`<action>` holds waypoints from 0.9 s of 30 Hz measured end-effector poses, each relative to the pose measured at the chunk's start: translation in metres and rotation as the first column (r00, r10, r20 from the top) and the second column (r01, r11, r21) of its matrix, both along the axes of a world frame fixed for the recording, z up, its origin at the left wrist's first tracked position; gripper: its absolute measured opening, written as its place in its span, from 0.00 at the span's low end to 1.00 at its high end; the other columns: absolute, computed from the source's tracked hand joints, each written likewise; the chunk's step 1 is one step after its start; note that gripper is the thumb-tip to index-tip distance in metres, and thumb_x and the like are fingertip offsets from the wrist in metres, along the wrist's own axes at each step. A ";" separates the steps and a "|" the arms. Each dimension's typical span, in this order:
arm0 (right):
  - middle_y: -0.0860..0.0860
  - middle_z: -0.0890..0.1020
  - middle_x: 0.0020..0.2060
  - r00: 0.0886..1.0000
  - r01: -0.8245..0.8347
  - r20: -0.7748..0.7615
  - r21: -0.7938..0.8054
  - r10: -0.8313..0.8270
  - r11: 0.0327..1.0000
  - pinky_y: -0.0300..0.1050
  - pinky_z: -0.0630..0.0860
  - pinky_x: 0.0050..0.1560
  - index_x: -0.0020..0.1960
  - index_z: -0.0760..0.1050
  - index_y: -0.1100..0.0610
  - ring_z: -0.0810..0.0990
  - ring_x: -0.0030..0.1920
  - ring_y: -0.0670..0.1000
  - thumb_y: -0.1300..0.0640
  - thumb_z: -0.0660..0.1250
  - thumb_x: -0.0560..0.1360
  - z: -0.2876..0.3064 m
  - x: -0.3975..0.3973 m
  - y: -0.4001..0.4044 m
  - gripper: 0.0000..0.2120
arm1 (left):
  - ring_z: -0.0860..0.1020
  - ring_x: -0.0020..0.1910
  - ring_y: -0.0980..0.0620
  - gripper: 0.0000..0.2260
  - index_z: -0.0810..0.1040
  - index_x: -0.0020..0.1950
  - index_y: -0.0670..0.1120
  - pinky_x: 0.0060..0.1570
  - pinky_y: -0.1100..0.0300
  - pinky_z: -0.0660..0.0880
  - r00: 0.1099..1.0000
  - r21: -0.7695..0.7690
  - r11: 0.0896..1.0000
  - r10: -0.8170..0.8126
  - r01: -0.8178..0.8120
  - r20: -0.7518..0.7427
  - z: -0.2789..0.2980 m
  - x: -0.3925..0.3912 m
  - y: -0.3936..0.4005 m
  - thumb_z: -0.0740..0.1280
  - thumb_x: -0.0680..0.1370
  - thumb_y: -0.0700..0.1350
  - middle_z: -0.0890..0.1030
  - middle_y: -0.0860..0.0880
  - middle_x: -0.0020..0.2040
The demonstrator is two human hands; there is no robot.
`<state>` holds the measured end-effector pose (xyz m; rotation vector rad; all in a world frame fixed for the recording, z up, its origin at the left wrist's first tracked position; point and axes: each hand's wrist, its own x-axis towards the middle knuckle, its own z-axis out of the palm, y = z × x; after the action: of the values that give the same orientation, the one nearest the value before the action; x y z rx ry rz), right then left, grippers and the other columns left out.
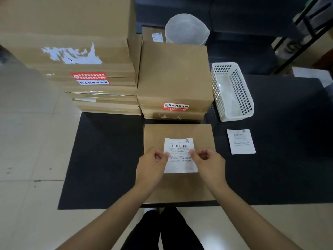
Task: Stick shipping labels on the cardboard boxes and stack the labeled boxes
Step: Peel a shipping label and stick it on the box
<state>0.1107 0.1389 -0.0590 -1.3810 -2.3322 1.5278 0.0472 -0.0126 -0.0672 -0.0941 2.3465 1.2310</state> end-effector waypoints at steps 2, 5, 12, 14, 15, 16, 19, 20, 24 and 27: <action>0.46 0.81 0.37 0.999 -0.048 0.026 0.073 0.046 0.996 0.32 0.75 0.33 0.42 0.78 0.53 0.80 0.38 0.43 0.49 0.71 0.74 -0.006 -0.002 0.002 0.08 | 0.75 0.35 0.55 0.10 0.74 0.40 0.48 0.34 0.59 0.71 0.999 -0.061 0.998 -0.026 0.023 -0.038 -0.003 -0.001 0.003 0.67 0.77 0.52 0.76 0.54 0.35; 0.43 0.80 0.36 0.991 -0.122 0.088 0.208 0.106 0.971 0.43 0.78 0.38 0.42 0.77 0.50 0.79 0.38 0.43 0.46 0.69 0.75 -0.012 -0.003 0.002 0.09 | 0.77 0.38 0.57 0.09 0.74 0.42 0.49 0.36 0.57 0.74 0.993 -0.139 0.988 -0.084 0.071 -0.087 -0.008 -0.001 0.008 0.66 0.78 0.53 0.77 0.56 0.37; 0.42 0.78 0.36 0.981 -0.169 0.137 0.275 0.135 0.946 0.40 0.74 0.35 0.42 0.76 0.50 0.77 0.36 0.42 0.45 0.68 0.75 -0.020 -0.001 0.005 0.09 | 0.77 0.39 0.58 0.08 0.72 0.44 0.52 0.40 0.55 0.78 0.979 -0.217 0.968 -0.152 0.121 -0.132 -0.020 0.002 0.011 0.65 0.78 0.54 0.76 0.58 0.37; 0.43 0.79 0.36 0.981 -0.169 0.143 0.264 0.134 0.950 0.40 0.73 0.35 0.42 0.77 0.50 0.77 0.37 0.42 0.45 0.68 0.75 -0.025 0.000 0.006 0.09 | 0.77 0.38 0.58 0.08 0.72 0.45 0.52 0.40 0.56 0.77 0.978 -0.228 0.965 -0.163 0.130 -0.131 -0.023 0.003 0.011 0.65 0.78 0.54 0.77 0.57 0.37; 0.43 0.79 0.36 0.979 -0.175 0.150 0.262 0.139 0.949 0.41 0.73 0.35 0.42 0.76 0.50 0.77 0.37 0.43 0.44 0.67 0.75 -0.027 0.001 0.006 0.10 | 0.77 0.38 0.58 0.07 0.73 0.45 0.51 0.40 0.57 0.77 0.976 -0.234 0.963 -0.170 0.134 -0.140 -0.024 0.003 0.011 0.65 0.78 0.54 0.77 0.57 0.37; 0.43 0.79 0.36 0.977 -0.181 0.157 0.262 0.143 0.948 0.41 0.74 0.36 0.42 0.76 0.50 0.77 0.37 0.43 0.44 0.67 0.75 -0.029 0.001 0.006 0.10 | 0.77 0.38 0.58 0.07 0.73 0.45 0.51 0.40 0.57 0.76 0.973 -0.240 0.961 -0.177 0.138 -0.150 -0.025 0.003 0.011 0.65 0.78 0.53 0.77 0.56 0.37; 0.43 0.78 0.35 0.976 -0.182 0.163 0.261 0.142 0.948 0.41 0.72 0.34 0.41 0.75 0.49 0.77 0.36 0.42 0.44 0.67 0.75 -0.033 0.002 0.007 0.10 | 0.77 0.37 0.57 0.08 0.73 0.45 0.50 0.41 0.55 0.77 0.963 -0.271 0.950 -0.207 0.155 -0.174 -0.027 0.003 0.012 0.65 0.78 0.53 0.77 0.56 0.36; 0.42 0.78 0.35 0.976 -0.183 0.164 0.260 0.143 0.948 0.40 0.71 0.34 0.40 0.75 0.49 0.76 0.35 0.42 0.44 0.68 0.75 -0.033 0.002 0.007 0.09 | 0.77 0.37 0.56 0.08 0.73 0.45 0.50 0.42 0.55 0.77 0.958 -0.284 0.945 -0.218 0.160 -0.188 -0.027 0.003 0.012 0.65 0.78 0.53 0.77 0.56 0.36; 0.44 0.76 0.35 0.976 -0.182 0.172 0.302 0.135 0.936 0.40 0.69 0.32 0.40 0.72 0.50 0.76 0.35 0.44 0.44 0.69 0.74 -0.037 0.002 0.007 0.11 | 0.71 0.32 0.58 0.12 0.70 0.43 0.49 0.43 0.59 0.68 0.937 -0.386 0.912 -0.246 0.137 -0.247 -0.030 0.005 0.010 0.66 0.77 0.56 0.74 0.56 0.34; 0.44 0.74 0.40 0.977 -0.189 0.164 0.389 0.135 0.902 0.42 0.72 0.37 0.42 0.69 0.51 0.74 0.40 0.46 0.44 0.70 0.72 -0.041 0.004 0.007 0.14 | 0.72 0.34 0.52 0.14 0.70 0.43 0.47 0.43 0.57 0.65 0.852 -0.502 0.860 -0.331 0.094 -0.406 -0.035 0.006 0.005 0.71 0.73 0.53 0.74 0.52 0.36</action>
<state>0.1152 0.1455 -0.0999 -1.2409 -2.7009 0.9187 0.0531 -0.0071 -0.1019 0.3607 2.9465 0.5920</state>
